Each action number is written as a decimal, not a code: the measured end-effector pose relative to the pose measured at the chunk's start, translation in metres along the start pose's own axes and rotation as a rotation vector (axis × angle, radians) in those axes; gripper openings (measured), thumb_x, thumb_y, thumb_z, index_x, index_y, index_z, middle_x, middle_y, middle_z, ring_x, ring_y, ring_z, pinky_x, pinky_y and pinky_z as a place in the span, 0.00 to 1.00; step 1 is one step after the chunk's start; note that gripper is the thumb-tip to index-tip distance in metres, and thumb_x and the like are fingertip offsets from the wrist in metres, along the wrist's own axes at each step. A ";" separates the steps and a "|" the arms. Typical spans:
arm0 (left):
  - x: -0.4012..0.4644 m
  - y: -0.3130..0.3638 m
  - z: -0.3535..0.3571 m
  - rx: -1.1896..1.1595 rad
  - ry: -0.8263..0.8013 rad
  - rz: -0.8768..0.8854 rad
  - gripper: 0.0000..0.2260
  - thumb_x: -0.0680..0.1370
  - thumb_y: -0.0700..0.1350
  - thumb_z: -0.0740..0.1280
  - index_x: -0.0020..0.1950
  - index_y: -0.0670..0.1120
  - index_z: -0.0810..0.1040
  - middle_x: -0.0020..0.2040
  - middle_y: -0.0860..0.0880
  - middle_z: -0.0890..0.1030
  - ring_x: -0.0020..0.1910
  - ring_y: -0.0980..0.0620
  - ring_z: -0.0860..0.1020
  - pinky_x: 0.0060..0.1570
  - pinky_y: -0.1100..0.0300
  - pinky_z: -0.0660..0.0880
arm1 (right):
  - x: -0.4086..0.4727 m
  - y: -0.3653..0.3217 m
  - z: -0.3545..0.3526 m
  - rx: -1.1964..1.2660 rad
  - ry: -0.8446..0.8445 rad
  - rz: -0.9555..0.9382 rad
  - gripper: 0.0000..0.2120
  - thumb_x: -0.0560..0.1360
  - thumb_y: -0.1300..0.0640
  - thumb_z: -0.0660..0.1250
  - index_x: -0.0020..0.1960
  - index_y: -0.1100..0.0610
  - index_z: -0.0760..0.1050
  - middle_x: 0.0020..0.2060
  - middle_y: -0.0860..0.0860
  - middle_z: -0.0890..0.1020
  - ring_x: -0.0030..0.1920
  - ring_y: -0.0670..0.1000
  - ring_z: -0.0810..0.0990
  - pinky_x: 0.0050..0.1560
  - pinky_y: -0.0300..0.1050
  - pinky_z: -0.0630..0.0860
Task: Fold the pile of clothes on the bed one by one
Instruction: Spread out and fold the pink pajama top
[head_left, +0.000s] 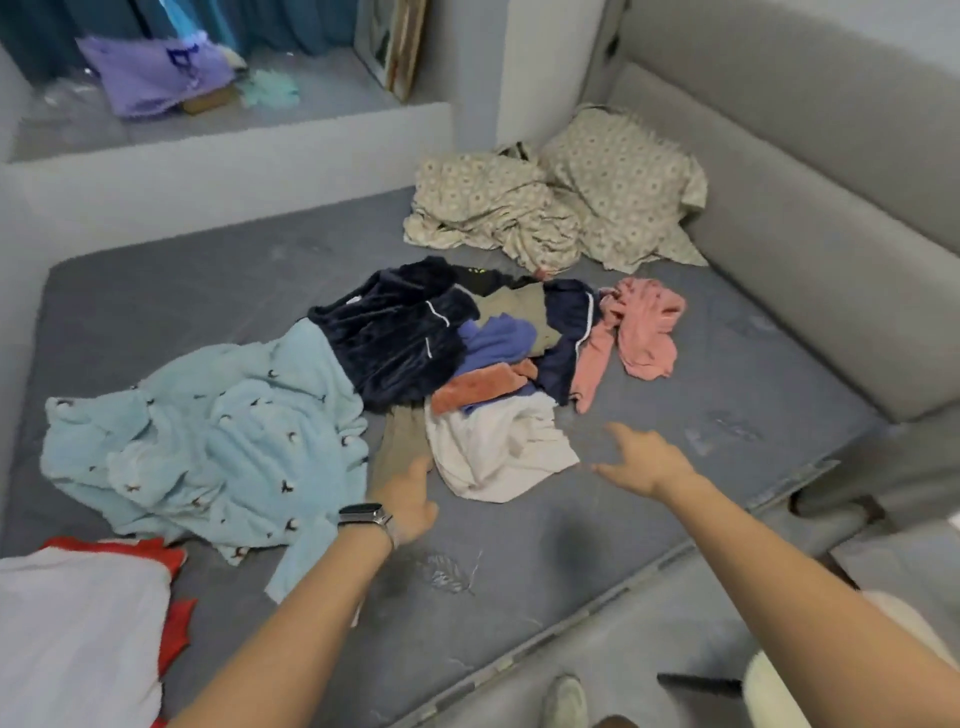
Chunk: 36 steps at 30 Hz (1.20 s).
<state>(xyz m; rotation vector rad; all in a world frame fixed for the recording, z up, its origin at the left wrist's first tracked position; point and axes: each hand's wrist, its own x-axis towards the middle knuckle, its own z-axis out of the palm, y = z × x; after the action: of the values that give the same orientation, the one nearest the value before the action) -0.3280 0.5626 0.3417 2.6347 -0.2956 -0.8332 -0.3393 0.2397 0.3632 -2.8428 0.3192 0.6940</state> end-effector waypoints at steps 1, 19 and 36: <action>0.010 0.024 0.000 0.007 0.007 0.027 0.32 0.78 0.45 0.62 0.77 0.44 0.48 0.54 0.41 0.78 0.48 0.43 0.77 0.45 0.56 0.72 | -0.007 0.026 -0.006 0.021 0.017 0.041 0.33 0.75 0.39 0.63 0.74 0.50 0.58 0.64 0.56 0.76 0.64 0.60 0.73 0.60 0.53 0.74; 0.213 0.359 0.071 0.074 -0.085 0.111 0.26 0.78 0.46 0.62 0.75 0.43 0.60 0.70 0.39 0.66 0.68 0.43 0.69 0.66 0.56 0.66 | 0.077 0.339 -0.085 0.189 -0.017 0.198 0.27 0.77 0.43 0.61 0.73 0.52 0.62 0.66 0.55 0.75 0.65 0.57 0.73 0.62 0.51 0.73; 0.296 0.392 0.047 -0.056 -0.061 -0.054 0.28 0.76 0.51 0.62 0.73 0.41 0.64 0.68 0.39 0.70 0.66 0.40 0.71 0.64 0.51 0.69 | 0.198 0.361 -0.134 0.256 -0.036 0.104 0.25 0.75 0.51 0.64 0.71 0.54 0.67 0.63 0.55 0.76 0.64 0.56 0.73 0.61 0.48 0.72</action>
<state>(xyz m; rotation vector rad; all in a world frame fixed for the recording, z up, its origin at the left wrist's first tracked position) -0.1521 0.1029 0.3100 2.5791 -0.2140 -0.9266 -0.2015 -0.1700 0.3364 -2.5835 0.5134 0.6697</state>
